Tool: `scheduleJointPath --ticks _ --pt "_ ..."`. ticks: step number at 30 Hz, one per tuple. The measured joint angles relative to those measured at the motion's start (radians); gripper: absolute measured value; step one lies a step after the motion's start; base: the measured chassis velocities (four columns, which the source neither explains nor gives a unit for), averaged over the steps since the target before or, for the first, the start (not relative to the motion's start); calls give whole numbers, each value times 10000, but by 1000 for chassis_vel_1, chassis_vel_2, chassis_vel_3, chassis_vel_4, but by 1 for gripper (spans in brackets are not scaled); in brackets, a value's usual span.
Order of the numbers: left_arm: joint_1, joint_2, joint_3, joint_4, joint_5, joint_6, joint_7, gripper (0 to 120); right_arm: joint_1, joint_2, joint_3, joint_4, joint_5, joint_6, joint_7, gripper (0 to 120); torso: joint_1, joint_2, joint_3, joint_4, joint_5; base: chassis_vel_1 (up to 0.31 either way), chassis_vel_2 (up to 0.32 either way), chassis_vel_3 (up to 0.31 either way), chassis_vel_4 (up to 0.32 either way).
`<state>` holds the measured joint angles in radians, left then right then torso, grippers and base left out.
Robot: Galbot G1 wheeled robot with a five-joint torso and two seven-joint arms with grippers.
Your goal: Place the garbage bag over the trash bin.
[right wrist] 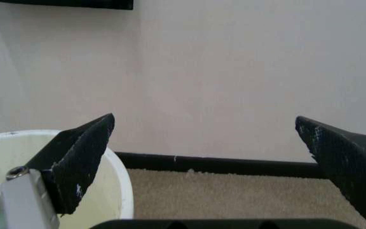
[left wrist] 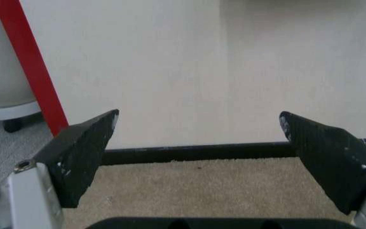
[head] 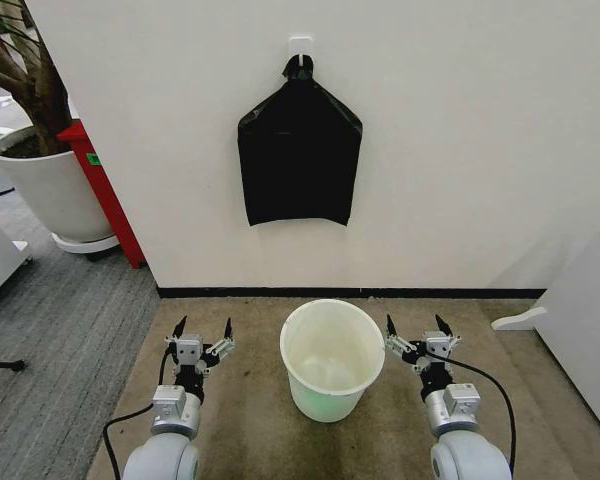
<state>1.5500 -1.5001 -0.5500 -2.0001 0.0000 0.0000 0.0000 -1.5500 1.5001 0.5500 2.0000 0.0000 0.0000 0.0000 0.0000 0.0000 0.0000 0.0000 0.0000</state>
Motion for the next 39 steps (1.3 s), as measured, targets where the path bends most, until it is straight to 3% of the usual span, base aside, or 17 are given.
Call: scheduleJointPath --ticks 39 --pt "0 0 0 0 0 0 -1 100 0 0 0 0 0 0 0 100 0 0 0 0 0 0 0 0 0"
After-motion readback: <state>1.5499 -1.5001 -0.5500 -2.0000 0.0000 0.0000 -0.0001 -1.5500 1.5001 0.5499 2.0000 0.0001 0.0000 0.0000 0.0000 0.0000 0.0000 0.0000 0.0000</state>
